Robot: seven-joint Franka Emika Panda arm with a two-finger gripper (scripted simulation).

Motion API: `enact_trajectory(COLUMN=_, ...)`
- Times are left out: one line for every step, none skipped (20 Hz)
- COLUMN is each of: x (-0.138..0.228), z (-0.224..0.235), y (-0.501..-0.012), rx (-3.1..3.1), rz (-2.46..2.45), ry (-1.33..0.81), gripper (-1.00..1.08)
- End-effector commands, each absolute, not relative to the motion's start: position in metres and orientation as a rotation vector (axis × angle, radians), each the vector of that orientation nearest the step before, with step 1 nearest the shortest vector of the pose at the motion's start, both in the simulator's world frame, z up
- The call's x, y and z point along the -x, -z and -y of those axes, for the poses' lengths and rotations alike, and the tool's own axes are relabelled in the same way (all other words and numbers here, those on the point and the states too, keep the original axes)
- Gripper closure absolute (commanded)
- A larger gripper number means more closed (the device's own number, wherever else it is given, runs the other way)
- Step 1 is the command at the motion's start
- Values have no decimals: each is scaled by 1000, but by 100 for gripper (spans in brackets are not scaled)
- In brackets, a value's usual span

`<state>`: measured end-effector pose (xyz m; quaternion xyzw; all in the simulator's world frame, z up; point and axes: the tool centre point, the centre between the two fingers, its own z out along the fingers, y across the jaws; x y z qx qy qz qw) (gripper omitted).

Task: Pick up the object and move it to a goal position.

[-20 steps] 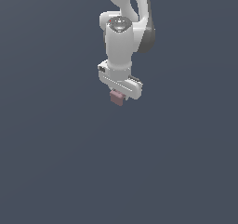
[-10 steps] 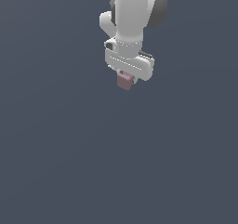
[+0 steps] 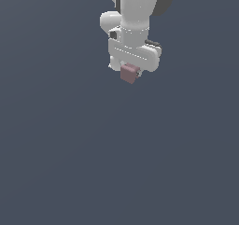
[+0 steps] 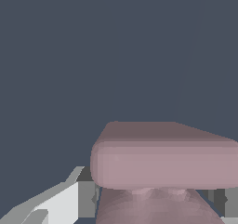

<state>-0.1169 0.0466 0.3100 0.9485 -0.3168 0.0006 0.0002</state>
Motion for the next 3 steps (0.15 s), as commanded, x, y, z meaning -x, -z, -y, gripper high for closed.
enact_trajectory(x=117, z=-47, y=-310, rx=-2979, rz=996, ry=0, gripper=108)
enact_trajectory(x=116, z=-47, y=-310, rx=-2979, rz=996, ry=0, gripper=108)
enact_trajectory(x=116, z=-47, y=-310, rx=-2979, rz=996, ry=0, gripper=108)
